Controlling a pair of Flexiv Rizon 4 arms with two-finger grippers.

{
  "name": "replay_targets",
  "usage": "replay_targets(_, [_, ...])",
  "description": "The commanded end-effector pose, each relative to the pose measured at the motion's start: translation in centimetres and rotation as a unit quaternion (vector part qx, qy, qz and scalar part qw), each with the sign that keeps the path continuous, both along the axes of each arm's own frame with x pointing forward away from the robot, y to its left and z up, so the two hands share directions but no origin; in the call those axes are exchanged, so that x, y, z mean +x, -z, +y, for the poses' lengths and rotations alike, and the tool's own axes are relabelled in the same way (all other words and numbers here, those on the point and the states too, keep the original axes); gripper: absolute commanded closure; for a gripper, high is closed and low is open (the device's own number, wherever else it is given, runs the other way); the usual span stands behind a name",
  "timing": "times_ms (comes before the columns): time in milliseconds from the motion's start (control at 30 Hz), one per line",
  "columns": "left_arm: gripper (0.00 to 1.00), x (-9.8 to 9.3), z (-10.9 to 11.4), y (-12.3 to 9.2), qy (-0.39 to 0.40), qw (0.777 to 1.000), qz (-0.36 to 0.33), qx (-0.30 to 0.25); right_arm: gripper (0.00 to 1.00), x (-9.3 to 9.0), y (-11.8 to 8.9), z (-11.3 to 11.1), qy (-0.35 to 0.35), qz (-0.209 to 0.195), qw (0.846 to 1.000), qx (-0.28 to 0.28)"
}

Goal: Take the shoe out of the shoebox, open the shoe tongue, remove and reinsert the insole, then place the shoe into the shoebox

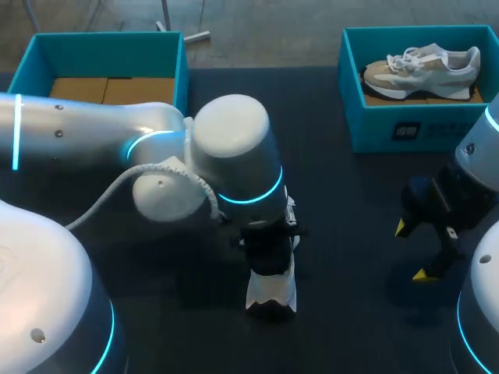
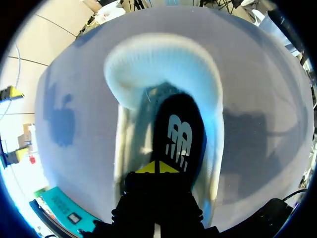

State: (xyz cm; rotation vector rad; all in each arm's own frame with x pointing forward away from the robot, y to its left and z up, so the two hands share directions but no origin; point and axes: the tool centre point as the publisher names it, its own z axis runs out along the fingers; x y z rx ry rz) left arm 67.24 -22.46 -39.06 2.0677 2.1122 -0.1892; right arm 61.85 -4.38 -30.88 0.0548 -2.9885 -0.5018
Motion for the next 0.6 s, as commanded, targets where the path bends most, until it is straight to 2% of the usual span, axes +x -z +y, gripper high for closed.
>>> replay_targets(33, [1.00, -1.2, 1.0, -2.0, 0.020, 1.000, 0.002, 0.005, 0.00, -0.1, 0.0, 0.0, 0.000, -0.001, 1.000, -0.001])
replay_targets(300, [1.00, -2.8, 1.0, -0.8, 0.078, 0.992, 0.053, 0.080, 0.00, -0.1, 0.0, 0.0, 0.000, -0.001, 1.000, -0.001])
replay_targets(600, [1.00, -3.6, 0.9, 3.8, 0.095, 0.980, 0.088, 0.149, 0.00, -0.1, 0.0, 0.0, 0.000, -0.001, 1.000, -0.001])
